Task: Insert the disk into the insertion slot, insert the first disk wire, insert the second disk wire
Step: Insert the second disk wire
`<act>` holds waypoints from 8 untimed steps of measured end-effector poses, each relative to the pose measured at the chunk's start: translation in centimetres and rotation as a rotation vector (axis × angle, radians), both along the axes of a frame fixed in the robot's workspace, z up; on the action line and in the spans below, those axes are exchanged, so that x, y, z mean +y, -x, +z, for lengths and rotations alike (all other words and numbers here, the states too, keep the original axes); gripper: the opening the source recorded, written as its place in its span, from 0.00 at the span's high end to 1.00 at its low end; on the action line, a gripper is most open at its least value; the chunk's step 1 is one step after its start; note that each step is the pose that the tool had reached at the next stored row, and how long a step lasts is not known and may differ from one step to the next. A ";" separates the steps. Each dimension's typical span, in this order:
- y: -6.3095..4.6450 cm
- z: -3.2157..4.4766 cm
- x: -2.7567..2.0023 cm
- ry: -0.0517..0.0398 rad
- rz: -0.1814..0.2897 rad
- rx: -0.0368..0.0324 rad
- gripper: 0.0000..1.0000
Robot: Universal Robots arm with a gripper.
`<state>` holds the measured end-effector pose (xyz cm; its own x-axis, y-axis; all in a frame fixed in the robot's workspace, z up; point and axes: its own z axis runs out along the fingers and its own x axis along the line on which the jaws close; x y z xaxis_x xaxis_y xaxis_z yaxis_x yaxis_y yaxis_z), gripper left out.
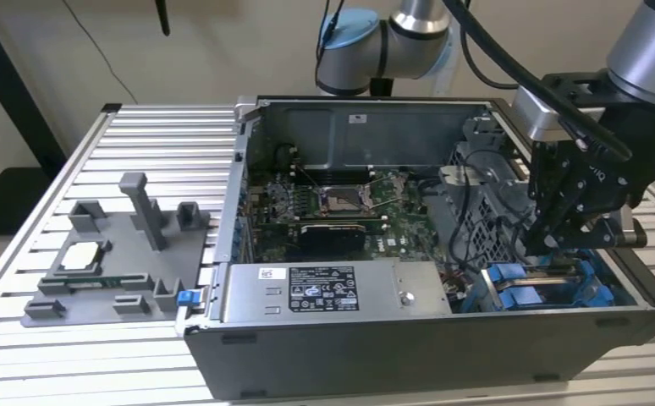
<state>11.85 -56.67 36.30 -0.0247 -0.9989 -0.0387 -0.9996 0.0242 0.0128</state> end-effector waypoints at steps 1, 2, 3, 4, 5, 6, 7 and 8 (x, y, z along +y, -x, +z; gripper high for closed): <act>0.0 -0.01 0.00 -0.0001 0.000 0.0000 1.00; 0.0 -0.01 0.00 -0.0001 0.000 0.0000 1.00; 0.0 -0.01 0.00 -0.0002 0.000 0.0000 1.00; 0.0 -0.02 0.00 -0.0002 0.000 0.0000 1.00; 0.0 -0.04 0.00 -0.0003 0.000 0.0000 1.00; 0.0 -0.08 0.00 -0.0005 0.000 0.0000 1.00; 0.0 -0.12 0.00 -0.0006 0.000 0.0000 1.00; 0.0 -0.15 0.00 -0.0005 0.000 0.0000 1.00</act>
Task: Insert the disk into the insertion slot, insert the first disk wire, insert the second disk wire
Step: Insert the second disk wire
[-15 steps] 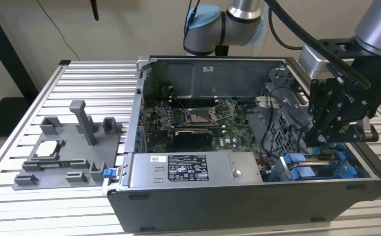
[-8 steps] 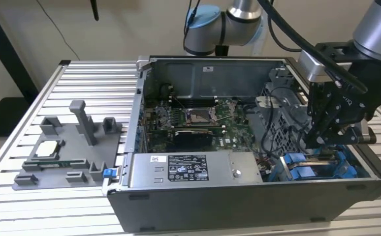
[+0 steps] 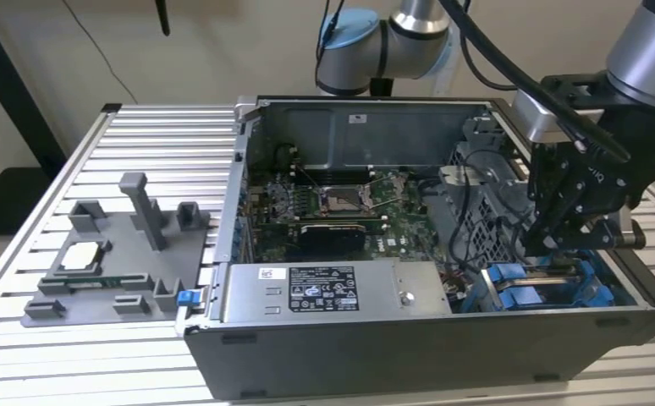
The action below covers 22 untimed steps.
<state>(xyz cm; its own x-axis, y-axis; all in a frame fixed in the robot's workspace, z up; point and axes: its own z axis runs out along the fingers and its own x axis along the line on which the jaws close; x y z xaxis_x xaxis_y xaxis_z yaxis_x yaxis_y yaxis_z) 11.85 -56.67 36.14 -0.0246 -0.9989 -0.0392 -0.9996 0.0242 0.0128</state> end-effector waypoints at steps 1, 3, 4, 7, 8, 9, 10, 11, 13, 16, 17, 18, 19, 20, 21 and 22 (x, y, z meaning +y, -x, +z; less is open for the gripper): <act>0.0 -0.02 0.00 0.0001 0.000 0.0000 1.00; 0.0 -0.03 0.00 0.0002 0.000 0.0000 1.00; 0.0 -0.04 0.00 0.0000 0.000 0.0000 1.00; 0.0 -0.08 0.00 -0.0001 0.000 0.0000 1.00; 0.0 -0.10 0.00 -0.0001 0.000 0.0000 1.00; 0.0 -0.12 0.00 0.0000 0.000 0.0000 1.00; 0.0 -0.15 0.00 -0.0001 0.000 0.0000 1.00; 0.0 -0.18 0.00 -0.0001 0.000 0.0000 1.00; 0.0 -0.20 0.00 -0.0003 0.000 0.0000 1.00; 0.0 -0.31 0.00 -0.0021 0.000 0.0000 1.00; 0.0 -0.36 0.00 -0.0025 0.000 0.0000 1.00; -0.1 -0.42 0.00 -0.0033 0.000 0.0000 1.00; -0.2 -0.48 0.00 -0.0039 0.000 0.0000 1.00; -0.3 -0.55 -0.01 -0.0045 0.000 0.0000 1.00; -0.5 -0.63 0.00 -0.0052 0.001 0.0000 1.00; -0.7 -0.71 0.00 -0.0058 0.001 0.0000 1.00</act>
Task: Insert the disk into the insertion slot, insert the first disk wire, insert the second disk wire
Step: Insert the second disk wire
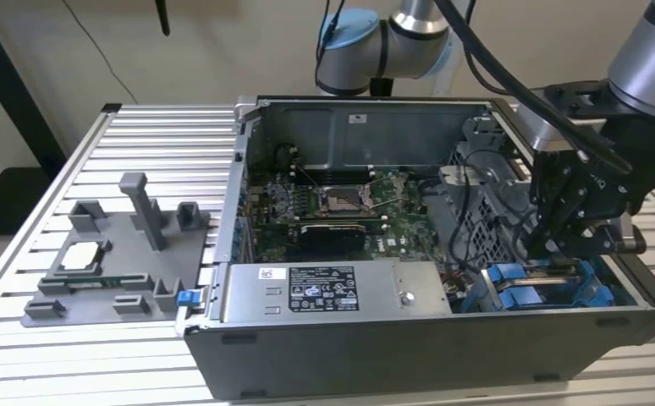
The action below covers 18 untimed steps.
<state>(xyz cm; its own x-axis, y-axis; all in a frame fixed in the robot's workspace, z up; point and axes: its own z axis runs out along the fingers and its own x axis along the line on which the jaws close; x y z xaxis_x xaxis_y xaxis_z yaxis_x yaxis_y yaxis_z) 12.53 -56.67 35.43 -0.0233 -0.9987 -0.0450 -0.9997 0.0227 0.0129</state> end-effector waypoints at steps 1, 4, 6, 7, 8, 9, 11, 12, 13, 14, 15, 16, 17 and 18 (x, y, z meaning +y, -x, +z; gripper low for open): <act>-0.2 -0.09 0.00 -0.0003 0.001 0.0000 1.00; -0.8 -0.47 0.00 -0.0007 0.002 0.0000 1.00; -0.9 -0.69 0.00 -0.0005 0.003 0.0000 1.00; -1.0 -0.76 0.00 -0.0004 0.003 0.0000 1.00; -1.1 -0.81 0.00 -0.0002 0.003 0.0000 1.00; -1.2 -0.84 0.00 -0.0003 0.003 0.0000 1.00; -1.6 -0.88 0.00 -0.0007 0.003 0.0000 1.00; -1.7 -0.89 -0.03 -0.0007 0.003 0.0000 1.00; -1.7 -0.89 -0.08 -0.0006 0.003 0.0001 1.00; -1.7 -0.91 -0.12 -0.0007 0.002 0.0001 1.00; -1.7 -0.93 -0.14 -0.0009 0.000 0.0001 1.00; -1.7 -0.95 -0.16 -0.0008 -0.003 0.0001 1.00; -1.7 -0.98 -0.17 -0.0007 -0.006 0.0001 1.00; -1.7 -1.02 -0.17 -0.0004 -0.009 0.0001 1.00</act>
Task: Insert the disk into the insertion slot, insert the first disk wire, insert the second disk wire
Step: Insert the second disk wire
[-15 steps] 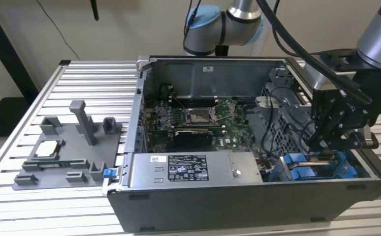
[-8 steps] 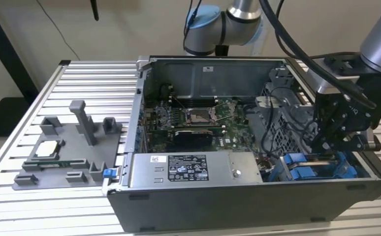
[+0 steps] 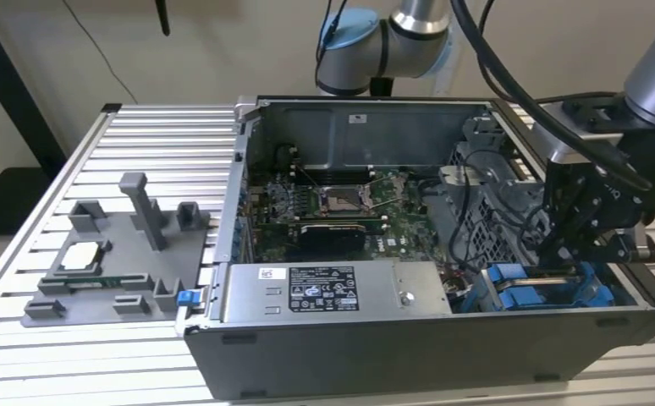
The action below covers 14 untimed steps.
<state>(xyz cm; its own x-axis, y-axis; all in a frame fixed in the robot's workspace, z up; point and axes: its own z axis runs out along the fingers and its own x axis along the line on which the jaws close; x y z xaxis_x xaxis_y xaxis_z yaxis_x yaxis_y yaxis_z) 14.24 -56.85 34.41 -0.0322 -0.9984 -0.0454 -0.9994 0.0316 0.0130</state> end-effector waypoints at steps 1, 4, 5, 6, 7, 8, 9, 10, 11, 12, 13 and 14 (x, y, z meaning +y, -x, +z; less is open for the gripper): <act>0.0 -0.06 0.00 -0.0002 -0.003 0.0000 1.00; 0.0 -0.33 -0.01 0.0000 -0.010 0.0000 1.00; 0.0 -0.48 -0.01 0.0006 -0.013 0.0000 1.00; 0.0 -0.63 -0.01 0.0013 -0.016 0.0001 1.00; 0.0 -0.80 -0.01 0.0015 -0.018 0.0001 1.00; 0.0 -0.92 -0.01 0.0011 -0.019 0.0000 1.00; 0.0 -0.95 -0.01 0.0005 -0.019 0.0000 1.00; 0.0 -0.92 0.00 -0.0016 -0.019 -0.0001 1.00; 0.0 -0.63 0.00 -0.0030 -0.019 -0.0002 0.00; 0.0 -0.12 0.00 -0.0017 -0.019 -0.0001 0.00; 0.0 0.39 -0.01 -0.0002 -0.019 0.0000 0.00; 0.0 0.82 -0.01 -0.0008 -0.019 0.0000 0.00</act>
